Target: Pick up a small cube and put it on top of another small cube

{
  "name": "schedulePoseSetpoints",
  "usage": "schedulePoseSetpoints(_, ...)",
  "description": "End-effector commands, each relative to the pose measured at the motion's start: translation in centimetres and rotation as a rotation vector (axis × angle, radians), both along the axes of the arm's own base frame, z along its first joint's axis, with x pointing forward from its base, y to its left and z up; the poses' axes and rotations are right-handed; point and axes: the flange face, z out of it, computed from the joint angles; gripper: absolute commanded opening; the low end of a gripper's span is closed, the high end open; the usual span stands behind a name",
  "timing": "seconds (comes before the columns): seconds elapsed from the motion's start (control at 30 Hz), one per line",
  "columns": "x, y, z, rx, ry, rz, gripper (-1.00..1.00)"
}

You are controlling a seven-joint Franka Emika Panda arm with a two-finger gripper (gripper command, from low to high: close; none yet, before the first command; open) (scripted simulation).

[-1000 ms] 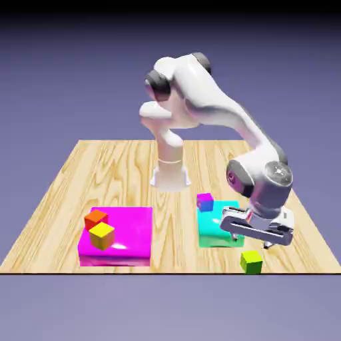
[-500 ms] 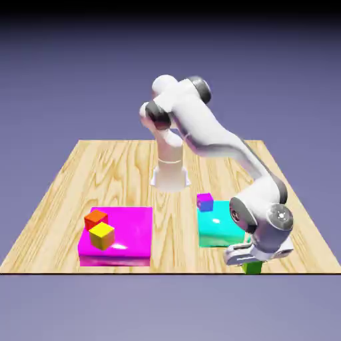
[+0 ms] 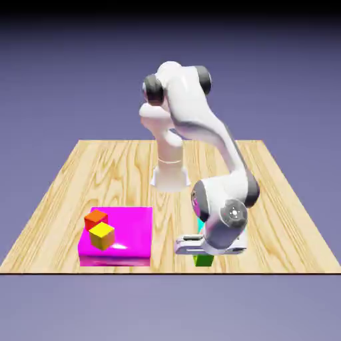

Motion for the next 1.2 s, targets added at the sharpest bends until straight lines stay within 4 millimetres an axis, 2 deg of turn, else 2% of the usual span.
schedulePoseSetpoints(0.0, 0.0, -1.5, 0.3, -0.002, 0.003, -0.013, -1.0)
schedulePoseSetpoints(0.2, -0.9, -10.3, 3.1, -0.013, 0.008, -0.095, -1.0)
schedulePoseSetpoints(0.4, -2.9, -18.8, 6.9, 0.008, -0.01, -0.19, -1.0)
schedulePoseSetpoints(0.6, -6.3, -26.7, 11.1, 0.057, -0.053, -0.293, -1.0)
schedulePoseSetpoints(0.8, -11.0, -33.7, 15.1, 0.127, -0.12, -0.393, -1.0)
schedulePoseSetpoints(0.83, -11.0, -33.7, 15.1, 0.127, -0.12, -0.393, -1.0)
schedulePoseSetpoints(0.97, -13.0, -33.1, 8.6, 0.127, -0.121, -0.393, -1.0)
schedulePoseSetpoints(1.0, -13.0, -33.1, 8.6, 0.127, -0.121, -0.393, 1.0)
schedulePoseSetpoints(1.03, -13.0, -33.1, 8.6, 0.127, -0.121, -0.393, 1.0)
schedulePoseSetpoints(1.17, -11.0, -33.7, 15.1, 0.127, -0.12, -0.393, 1.0)
